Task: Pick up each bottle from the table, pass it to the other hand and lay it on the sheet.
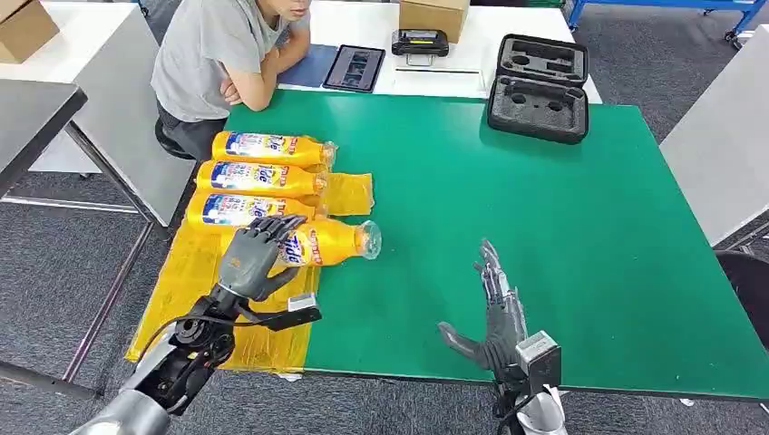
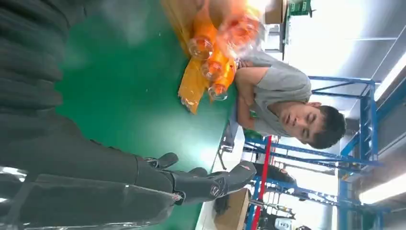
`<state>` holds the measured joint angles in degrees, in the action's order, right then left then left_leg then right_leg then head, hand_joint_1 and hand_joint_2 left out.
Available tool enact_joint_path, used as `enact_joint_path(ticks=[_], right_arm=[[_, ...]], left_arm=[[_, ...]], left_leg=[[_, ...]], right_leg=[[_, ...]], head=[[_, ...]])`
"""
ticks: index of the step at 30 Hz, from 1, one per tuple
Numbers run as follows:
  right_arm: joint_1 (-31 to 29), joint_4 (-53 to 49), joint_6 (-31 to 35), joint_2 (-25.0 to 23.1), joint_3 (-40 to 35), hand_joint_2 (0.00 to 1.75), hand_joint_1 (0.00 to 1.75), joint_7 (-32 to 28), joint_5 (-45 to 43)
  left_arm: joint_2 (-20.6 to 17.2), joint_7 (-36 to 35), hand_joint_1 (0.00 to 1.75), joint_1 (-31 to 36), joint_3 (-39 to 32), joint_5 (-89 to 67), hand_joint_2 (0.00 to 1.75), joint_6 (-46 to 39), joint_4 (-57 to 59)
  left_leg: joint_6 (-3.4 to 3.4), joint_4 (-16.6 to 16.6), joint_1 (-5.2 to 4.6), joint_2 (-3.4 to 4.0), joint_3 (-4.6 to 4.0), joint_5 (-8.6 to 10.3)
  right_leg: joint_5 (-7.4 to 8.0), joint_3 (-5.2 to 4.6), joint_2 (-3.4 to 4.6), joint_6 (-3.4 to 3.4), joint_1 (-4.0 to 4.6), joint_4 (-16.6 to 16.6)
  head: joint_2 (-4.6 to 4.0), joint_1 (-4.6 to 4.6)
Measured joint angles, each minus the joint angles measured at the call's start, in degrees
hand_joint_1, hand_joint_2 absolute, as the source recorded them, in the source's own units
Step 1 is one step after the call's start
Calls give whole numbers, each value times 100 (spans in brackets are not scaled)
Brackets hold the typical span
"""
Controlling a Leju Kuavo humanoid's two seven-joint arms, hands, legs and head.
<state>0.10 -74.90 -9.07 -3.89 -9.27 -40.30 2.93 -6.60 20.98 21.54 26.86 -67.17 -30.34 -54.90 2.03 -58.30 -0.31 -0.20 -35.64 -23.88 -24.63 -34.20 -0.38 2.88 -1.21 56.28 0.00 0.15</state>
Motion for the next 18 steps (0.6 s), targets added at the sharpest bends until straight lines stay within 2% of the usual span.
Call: enact_joint_path(ticks=[11,18], right_arm=[[-32,85,-52,-28,107,175,0,0,13],[-25,122,-94,-57,190,175,0,0,20]], left_arm=[[-422,2,175,86,-39,-127,175,763,64],[-723,153,175,280,-59,-188,175,938,299]], left_leg=[[0,0,0,0,0,0],[-2,0,4,0,1,2]], right_leg=[[0,0,0,0,0,0],[0,-1,0,-1,3,1]], head=[[0,0],[0,0]])
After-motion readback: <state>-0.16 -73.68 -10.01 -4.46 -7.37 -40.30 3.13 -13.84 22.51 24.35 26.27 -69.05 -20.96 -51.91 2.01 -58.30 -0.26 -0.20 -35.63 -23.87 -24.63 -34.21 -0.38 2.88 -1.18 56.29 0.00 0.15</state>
